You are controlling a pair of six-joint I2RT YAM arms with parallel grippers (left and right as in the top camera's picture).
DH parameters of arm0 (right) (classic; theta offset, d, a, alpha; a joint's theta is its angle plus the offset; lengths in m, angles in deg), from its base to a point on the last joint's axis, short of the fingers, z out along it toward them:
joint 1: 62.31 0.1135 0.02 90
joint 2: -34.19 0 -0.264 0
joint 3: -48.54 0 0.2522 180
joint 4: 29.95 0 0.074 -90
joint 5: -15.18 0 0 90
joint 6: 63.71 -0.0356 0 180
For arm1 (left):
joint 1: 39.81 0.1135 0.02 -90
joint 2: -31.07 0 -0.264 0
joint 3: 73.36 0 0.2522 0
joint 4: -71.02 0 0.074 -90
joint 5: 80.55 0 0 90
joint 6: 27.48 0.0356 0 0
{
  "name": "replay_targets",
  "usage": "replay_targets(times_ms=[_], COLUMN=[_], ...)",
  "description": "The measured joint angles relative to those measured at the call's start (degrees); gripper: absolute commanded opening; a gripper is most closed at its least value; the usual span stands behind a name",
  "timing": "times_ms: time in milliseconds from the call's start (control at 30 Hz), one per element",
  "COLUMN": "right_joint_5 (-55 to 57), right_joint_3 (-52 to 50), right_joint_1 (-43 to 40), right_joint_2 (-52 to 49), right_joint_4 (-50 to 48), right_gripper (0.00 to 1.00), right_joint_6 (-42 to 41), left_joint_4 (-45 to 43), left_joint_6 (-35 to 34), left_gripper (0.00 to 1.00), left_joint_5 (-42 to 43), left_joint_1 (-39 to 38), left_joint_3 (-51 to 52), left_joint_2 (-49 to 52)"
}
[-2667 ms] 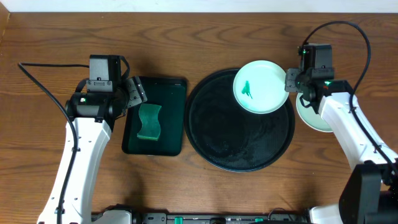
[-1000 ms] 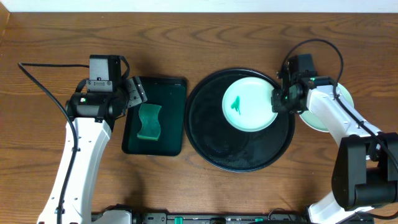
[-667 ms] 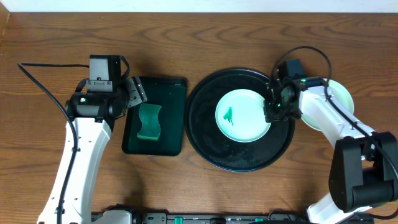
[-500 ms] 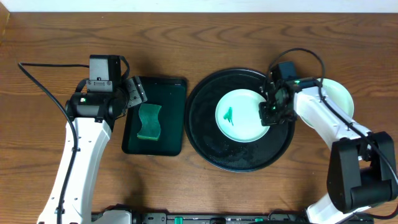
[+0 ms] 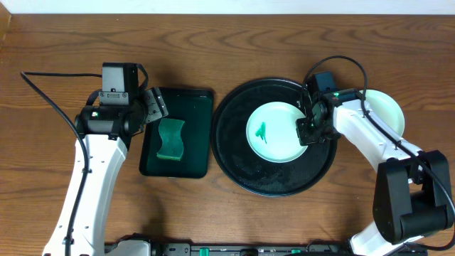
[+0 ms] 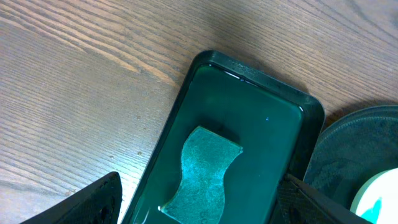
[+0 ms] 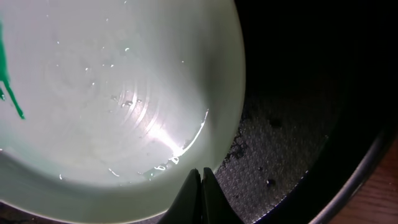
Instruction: Clean dirty plates on tray and stack at the side
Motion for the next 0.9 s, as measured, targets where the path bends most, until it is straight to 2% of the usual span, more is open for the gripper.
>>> replay_targets(times_ms=[733, 900], right_joint_5=[0.92, 0.85], right_joint_3=[-3.45, -3.45], right_joint_1=[0.0, 0.0], right_joint_2=[0.0, 0.0], right_joint_4=[-6.01, -6.05], right_gripper=[0.01, 0.08], right_joint_6=[0.02, 0.02], left_joint_4=[0.0, 0.0], left_joint_6=[0.0, 0.0], left_gripper=[0.8, 0.8], left_joint_5=[0.0, 0.0], left_joint_1=[0.0, 0.0], left_joint_3=[0.0, 0.0], left_joint_2=[0.0, 0.0])
